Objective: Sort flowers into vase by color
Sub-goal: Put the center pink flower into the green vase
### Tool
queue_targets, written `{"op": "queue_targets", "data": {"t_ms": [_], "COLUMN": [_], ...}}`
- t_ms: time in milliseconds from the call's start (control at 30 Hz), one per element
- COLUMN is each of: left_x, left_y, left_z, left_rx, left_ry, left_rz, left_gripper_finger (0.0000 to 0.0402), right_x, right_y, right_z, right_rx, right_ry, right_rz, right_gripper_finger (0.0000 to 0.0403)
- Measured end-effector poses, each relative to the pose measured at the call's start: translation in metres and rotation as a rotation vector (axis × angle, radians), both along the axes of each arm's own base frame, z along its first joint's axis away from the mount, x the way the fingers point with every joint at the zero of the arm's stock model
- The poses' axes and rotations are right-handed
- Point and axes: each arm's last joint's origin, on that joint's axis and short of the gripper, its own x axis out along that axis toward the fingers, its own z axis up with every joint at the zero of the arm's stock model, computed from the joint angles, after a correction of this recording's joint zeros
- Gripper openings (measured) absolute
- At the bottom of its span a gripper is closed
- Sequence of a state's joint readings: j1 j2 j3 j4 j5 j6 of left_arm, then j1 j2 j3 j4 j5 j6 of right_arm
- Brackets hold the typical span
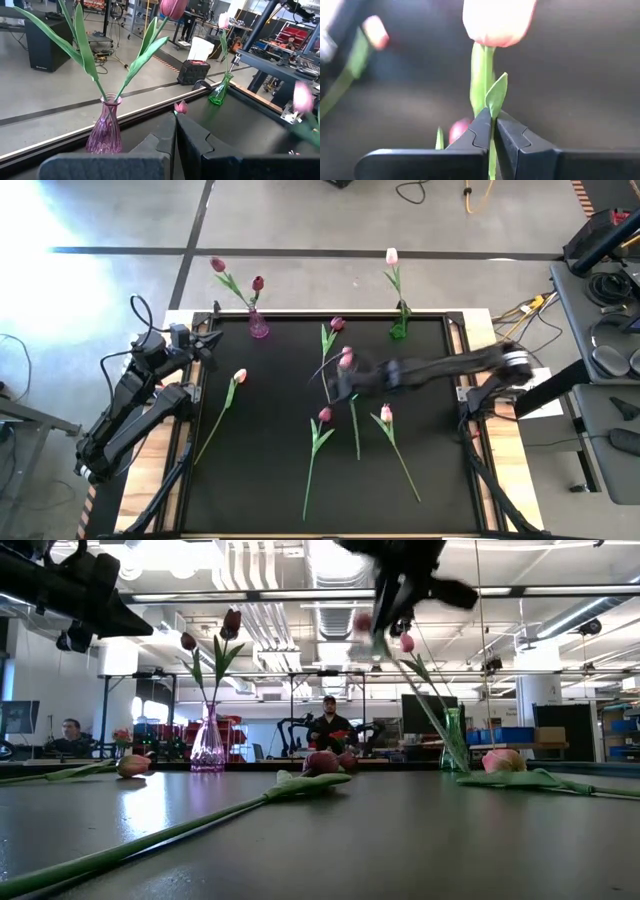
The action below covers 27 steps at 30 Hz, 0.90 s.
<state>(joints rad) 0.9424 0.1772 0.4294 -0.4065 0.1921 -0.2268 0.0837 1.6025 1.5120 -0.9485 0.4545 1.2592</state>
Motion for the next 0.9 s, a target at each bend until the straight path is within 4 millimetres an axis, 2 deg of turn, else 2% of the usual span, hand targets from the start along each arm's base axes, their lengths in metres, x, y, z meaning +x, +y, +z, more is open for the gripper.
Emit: {"op": "queue_targets", "data": {"t_ms": [100,233,367,500,600,667,900], "left_x": [0.0,0.0,0.0,0.001,0.001,0.001,0.001], "left_y": [0.0,0.0,0.0,0.001,0.002,0.003,0.003], "left_z": [0.0,0.001,0.002,-0.001,-0.004,-0.005,-0.004], "left_rx": [0.003,0.012,0.021,0.014,0.01,0.009,0.012], "left_ry": [-0.003,-0.008,-0.008,-0.001,0.007,0.008,0.006], "left_rz": [0.0,0.001,0.002,0.002,0.026,0.027,0.028], "left_gripper_finger": [0.0,0.0,0.0,0.0,0.0,0.0,0.0], "right_x": [-0.028,-0.069,-0.104,-0.126,-0.138,-0.144,-0.145], "right_y": [-0.017,-0.046,-0.079,-0.108,-0.13,-0.143,-0.179], "right_z": [0.042,0.087,0.123,0.15,0.158,0.157,0.13], "right_rx": [-0.228,-0.483,-0.673,-0.841,-0.894,-0.894,-0.888], "right_ry": [-0.064,-0.066,-0.045,-0.011,0.011,0.044,0.152], "right_rz": [-0.006,-0.052,-0.083,-0.108,-0.118,-0.118,-0.099], "right_gripper_finger": [0.0009,0.0009,0.0009,0.0009,0.0009,0.0009,0.0009]}}
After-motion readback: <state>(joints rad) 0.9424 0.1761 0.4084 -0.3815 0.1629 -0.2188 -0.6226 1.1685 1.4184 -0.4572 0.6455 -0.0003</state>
